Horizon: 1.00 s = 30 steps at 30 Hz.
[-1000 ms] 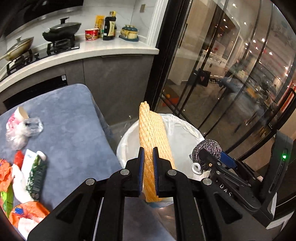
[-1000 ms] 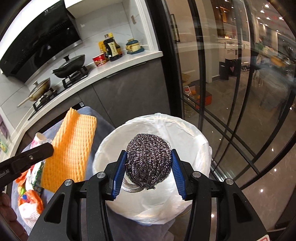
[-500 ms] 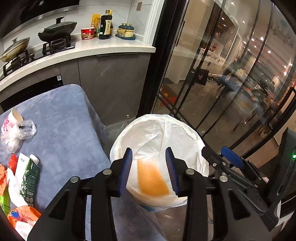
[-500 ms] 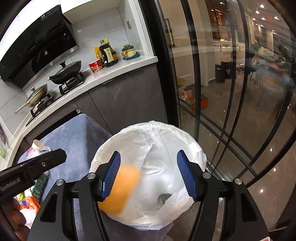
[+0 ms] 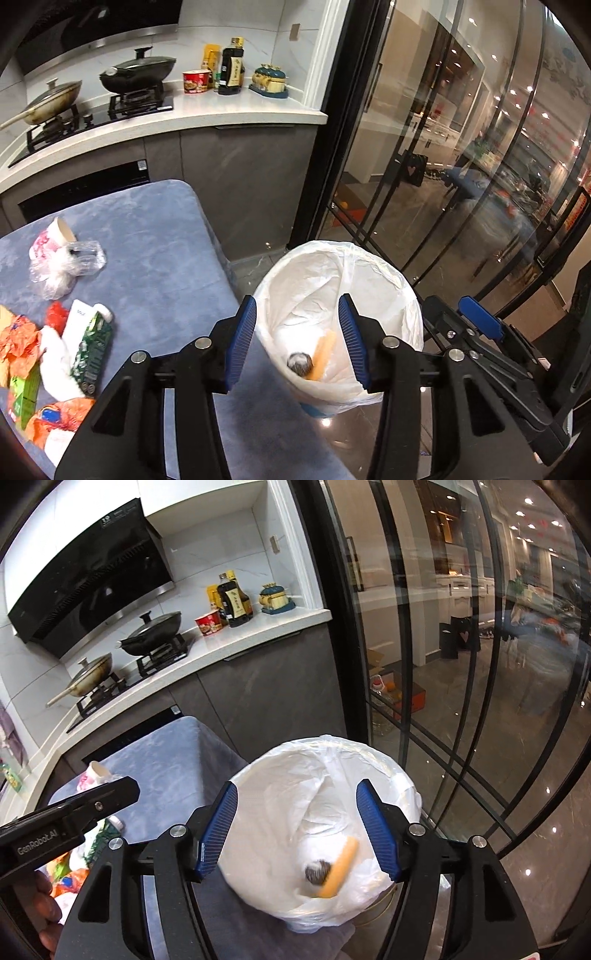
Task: Collect trash
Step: 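Open both tools over the bin, dropping the mesh sleeve and steel wool, then move both tools back over the trash pile on the table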
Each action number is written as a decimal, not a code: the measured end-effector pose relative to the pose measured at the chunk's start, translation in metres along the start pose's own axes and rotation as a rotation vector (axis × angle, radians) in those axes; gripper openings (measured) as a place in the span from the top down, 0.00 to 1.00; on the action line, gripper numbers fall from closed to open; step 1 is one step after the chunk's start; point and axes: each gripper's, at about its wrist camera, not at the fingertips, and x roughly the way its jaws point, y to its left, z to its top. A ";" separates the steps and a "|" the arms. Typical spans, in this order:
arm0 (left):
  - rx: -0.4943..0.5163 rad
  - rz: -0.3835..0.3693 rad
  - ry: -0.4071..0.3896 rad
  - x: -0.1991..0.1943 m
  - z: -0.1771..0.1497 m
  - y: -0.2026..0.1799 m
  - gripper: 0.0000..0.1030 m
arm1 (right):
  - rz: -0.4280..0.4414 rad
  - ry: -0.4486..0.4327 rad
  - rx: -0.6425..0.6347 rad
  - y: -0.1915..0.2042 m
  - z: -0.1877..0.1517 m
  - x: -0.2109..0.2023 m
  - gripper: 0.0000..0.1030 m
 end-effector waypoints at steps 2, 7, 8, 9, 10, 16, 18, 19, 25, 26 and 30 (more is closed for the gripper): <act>-0.003 0.015 -0.009 -0.006 -0.002 0.006 0.57 | 0.014 -0.004 -0.008 0.007 -0.001 -0.005 0.37; -0.019 0.053 -0.030 -0.024 -0.008 0.022 0.52 | 0.051 -0.008 -0.037 0.030 -0.006 -0.016 0.36; -0.025 0.060 -0.036 -0.028 -0.009 0.025 0.52 | 0.059 -0.008 -0.045 0.035 -0.007 -0.018 0.36; -0.031 0.068 -0.040 -0.033 -0.010 0.029 0.52 | 0.065 -0.007 -0.051 0.039 -0.009 -0.018 0.36; -0.041 0.078 -0.045 -0.038 -0.012 0.034 0.52 | 0.075 -0.006 -0.061 0.046 -0.011 -0.020 0.36; -0.084 0.119 -0.056 -0.060 -0.023 0.061 0.49 | 0.121 0.008 -0.101 0.074 -0.023 -0.028 0.36; -0.093 0.134 -0.064 -0.068 -0.028 0.068 0.44 | 0.135 0.015 -0.112 0.083 -0.027 -0.031 0.36; -0.097 0.143 -0.068 -0.071 -0.030 0.072 0.44 | 0.144 0.020 -0.121 0.088 -0.030 -0.032 0.36; -0.137 0.184 -0.070 -0.093 -0.046 0.102 0.44 | 0.189 0.046 -0.163 0.118 -0.045 -0.040 0.36; -0.143 0.191 -0.070 -0.096 -0.049 0.106 0.43 | 0.195 0.050 -0.172 0.123 -0.047 -0.041 0.36; -0.183 0.225 -0.062 -0.111 -0.065 0.130 0.40 | 0.221 0.069 -0.208 0.144 -0.058 -0.045 0.36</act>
